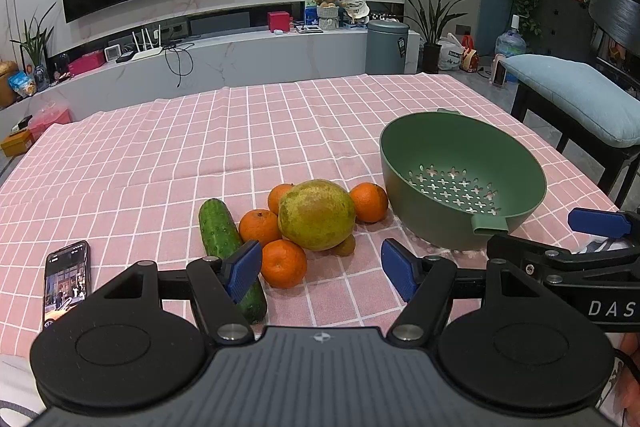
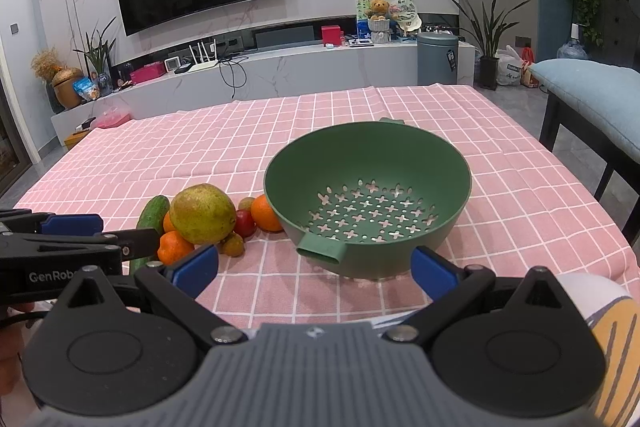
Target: Organize fruits
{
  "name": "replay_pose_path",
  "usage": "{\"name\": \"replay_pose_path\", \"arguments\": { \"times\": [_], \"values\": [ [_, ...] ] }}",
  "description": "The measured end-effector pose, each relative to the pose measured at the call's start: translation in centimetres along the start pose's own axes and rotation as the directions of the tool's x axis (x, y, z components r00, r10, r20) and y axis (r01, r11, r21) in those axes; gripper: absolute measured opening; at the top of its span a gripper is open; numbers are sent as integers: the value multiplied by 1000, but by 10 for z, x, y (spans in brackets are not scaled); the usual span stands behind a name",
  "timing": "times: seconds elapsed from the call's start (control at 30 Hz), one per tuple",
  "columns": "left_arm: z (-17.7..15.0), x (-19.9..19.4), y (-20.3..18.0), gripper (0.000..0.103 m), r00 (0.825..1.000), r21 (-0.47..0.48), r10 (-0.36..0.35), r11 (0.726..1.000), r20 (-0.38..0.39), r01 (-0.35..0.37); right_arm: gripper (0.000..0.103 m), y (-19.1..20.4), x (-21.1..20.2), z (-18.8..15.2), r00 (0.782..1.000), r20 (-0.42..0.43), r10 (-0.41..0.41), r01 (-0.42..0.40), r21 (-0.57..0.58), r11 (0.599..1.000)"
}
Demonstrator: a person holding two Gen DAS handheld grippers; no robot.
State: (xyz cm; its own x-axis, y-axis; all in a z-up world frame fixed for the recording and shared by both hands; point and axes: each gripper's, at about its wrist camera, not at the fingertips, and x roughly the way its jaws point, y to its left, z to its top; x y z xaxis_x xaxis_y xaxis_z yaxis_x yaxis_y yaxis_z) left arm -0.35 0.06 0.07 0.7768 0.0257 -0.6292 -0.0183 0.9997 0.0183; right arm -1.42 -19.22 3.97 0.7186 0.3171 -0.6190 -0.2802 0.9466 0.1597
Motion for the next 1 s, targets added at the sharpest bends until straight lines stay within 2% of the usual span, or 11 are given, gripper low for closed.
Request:
{"name": "replay_pose_path", "arguments": {
  "times": [1.0],
  "values": [
    [-1,3,1,80,1000,-13,0,1000,-11,-1,99,1,1,0,1000,0,-3,3,-4,1000]
  ]
}}
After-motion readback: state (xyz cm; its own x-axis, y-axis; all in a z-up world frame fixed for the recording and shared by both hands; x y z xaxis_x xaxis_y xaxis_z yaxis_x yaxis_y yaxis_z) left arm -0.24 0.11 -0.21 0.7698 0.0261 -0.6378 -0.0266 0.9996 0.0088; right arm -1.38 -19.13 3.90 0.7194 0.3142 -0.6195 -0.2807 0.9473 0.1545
